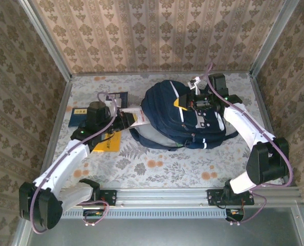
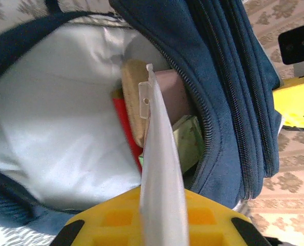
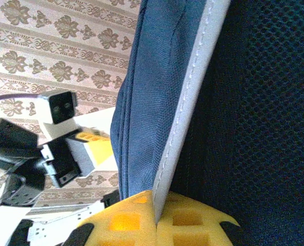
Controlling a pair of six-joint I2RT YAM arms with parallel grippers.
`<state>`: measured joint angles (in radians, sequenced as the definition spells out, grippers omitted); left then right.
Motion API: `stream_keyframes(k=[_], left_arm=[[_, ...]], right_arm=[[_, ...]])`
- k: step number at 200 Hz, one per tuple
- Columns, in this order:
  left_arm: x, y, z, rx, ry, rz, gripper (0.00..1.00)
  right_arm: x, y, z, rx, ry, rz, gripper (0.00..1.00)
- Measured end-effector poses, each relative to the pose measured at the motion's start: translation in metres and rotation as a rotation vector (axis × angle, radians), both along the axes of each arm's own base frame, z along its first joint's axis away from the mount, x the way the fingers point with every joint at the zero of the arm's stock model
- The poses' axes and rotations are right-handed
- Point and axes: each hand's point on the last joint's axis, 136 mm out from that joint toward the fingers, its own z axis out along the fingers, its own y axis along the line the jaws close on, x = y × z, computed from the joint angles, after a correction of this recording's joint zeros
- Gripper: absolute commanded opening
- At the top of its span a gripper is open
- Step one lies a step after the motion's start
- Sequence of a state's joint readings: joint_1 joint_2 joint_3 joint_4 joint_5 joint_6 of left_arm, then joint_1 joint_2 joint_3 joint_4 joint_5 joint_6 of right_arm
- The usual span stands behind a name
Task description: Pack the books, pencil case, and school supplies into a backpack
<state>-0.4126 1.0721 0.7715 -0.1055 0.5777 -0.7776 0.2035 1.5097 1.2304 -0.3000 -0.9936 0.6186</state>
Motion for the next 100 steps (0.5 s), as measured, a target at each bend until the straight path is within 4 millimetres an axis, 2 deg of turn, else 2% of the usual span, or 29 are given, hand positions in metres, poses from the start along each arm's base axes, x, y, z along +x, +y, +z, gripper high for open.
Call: stream_keyframes(k=[31,83,100], left_arm=[[-0.003,-0.017,-0.017,-0.069,0.074,-0.054,0.00],[0.000,-0.035,-0.017,-0.147,0.093,-0.118,0.00],[0.005,-0.041,-0.023,-0.156,0.104,-0.125,0.00]], right_arm=[[-0.001,0.001,0.003,0.016,0.004,0.007,0.00],[0.000,-0.001,0.005,0.019,-0.001,0.004,0.00],[0.000,-0.001,0.005,0.020,-0.001,0.004,0.00]])
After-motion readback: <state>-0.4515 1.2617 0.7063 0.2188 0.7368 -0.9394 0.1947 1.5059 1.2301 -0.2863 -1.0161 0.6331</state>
